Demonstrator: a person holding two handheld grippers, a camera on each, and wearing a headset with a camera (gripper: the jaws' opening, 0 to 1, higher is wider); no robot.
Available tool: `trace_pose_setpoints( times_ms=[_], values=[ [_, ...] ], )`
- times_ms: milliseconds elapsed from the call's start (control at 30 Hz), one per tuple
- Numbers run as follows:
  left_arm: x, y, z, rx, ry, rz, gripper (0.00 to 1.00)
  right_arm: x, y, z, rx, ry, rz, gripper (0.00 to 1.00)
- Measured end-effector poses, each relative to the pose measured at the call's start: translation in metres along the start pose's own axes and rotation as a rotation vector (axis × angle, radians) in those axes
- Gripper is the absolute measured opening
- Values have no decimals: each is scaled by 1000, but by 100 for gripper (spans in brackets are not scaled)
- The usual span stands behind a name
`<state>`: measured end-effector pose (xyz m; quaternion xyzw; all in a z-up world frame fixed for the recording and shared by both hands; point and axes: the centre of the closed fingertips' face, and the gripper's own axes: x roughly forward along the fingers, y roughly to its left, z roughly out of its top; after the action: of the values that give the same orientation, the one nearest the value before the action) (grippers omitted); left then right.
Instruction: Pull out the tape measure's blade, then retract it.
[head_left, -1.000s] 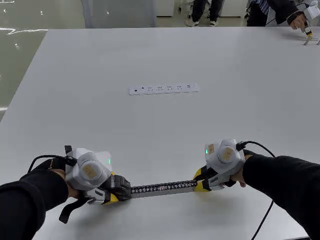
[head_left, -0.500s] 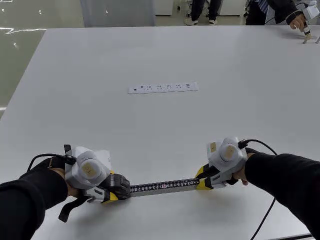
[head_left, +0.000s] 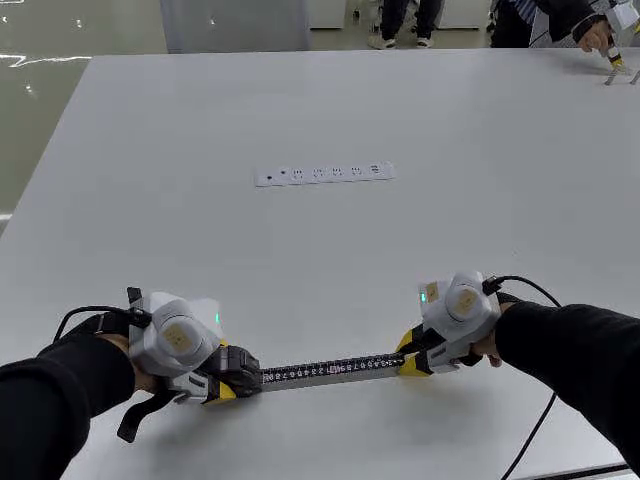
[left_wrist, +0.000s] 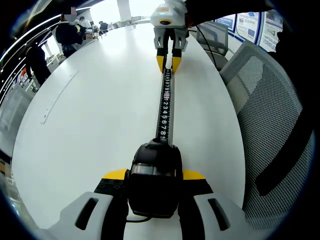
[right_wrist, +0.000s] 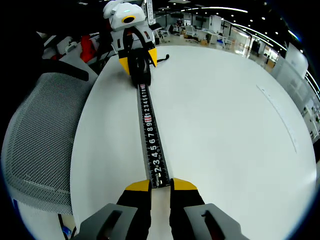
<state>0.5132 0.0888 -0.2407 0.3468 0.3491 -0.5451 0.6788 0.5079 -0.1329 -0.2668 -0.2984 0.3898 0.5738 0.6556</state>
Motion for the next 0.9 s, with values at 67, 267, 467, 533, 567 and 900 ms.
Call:
trace_pose_setpoints(
  times_ms=[67,267,467,533,567,900],
  values=[
    [0,0,0,0,0,0,33,-1,0,-1,2,0,-1,9],
    [0,0,0,0,0,1,33,-2,-1,-3,7,0,-3,9],
    [0,0,0,-1,0,1,33,-4,-2,-6,14,0,-3,9],
    [0,0,1,-1,0,1,33,-4,-2,-7,17,0,-4,9],
    [0,0,1,-1,0,1,33,-4,-2,-7,17,0,-5,9],
    [0,0,0,-1,1,3,33,-6,-3,-10,20,3,-7,9]
  ],
)
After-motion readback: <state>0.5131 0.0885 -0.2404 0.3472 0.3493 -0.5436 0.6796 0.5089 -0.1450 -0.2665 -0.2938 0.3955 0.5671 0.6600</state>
